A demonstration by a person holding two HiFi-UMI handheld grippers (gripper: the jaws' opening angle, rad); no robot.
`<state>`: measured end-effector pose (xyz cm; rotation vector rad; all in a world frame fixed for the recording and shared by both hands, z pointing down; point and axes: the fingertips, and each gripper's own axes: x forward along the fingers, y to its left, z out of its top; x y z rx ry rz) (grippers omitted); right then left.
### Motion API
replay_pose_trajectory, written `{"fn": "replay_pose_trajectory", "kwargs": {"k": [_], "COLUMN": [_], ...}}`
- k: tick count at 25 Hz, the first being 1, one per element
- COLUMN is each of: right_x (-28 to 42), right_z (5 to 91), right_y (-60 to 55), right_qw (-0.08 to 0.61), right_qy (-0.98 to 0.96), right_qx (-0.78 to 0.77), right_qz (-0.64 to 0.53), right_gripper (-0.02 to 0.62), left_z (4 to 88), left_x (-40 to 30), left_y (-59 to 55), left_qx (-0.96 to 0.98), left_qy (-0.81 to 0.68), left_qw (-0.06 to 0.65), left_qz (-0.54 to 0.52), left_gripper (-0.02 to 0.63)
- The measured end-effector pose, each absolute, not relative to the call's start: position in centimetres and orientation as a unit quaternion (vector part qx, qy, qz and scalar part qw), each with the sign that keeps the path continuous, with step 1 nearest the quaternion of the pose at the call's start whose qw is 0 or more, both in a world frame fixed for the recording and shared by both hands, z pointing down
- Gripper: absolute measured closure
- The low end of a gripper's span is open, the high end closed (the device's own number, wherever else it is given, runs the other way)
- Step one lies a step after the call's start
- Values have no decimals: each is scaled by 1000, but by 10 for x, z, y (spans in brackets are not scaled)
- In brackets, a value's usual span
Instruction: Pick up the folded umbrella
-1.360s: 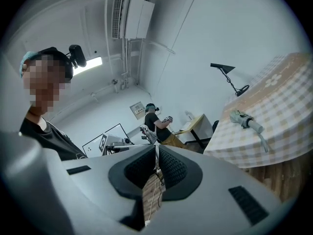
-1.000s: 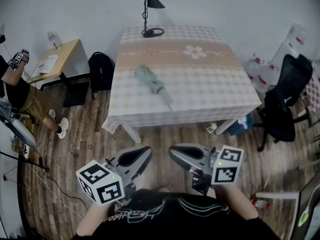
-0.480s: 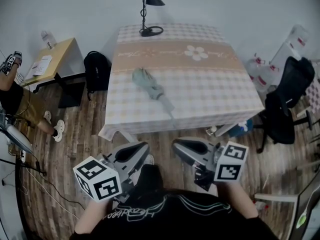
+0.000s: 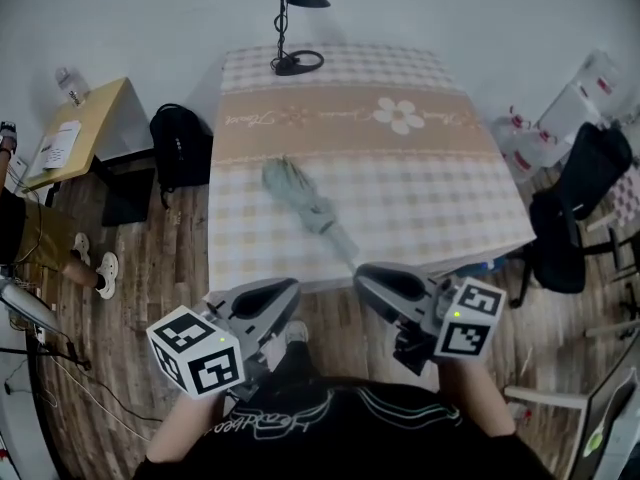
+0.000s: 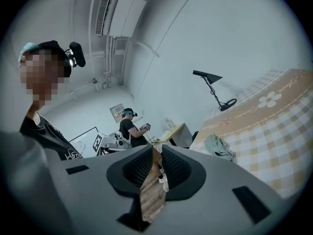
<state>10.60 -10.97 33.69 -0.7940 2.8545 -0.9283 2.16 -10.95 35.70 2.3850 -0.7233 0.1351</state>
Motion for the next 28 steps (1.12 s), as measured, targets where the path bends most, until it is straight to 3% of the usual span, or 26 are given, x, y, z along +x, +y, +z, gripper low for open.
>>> {"fn": "replay_pose_trajectory", "kwargs": {"k": [12, 28], "right_x": [67, 44], "right_z": [386, 496], "right_y": [-222, -323], "right_qw": [-59, -232], "right_qy": [912, 879], "right_qx": [-266, -284], "right_qz": [-306, -304], "right_gripper": [409, 277], "left_z": [385, 422], "left_x": [-15, -59], "left_y": [-216, -306], "left_qx": [896, 879], "left_qy": [-265, -273], "left_qw": [352, 385], "left_qz": [63, 70], "left_gripper": [609, 609]}}
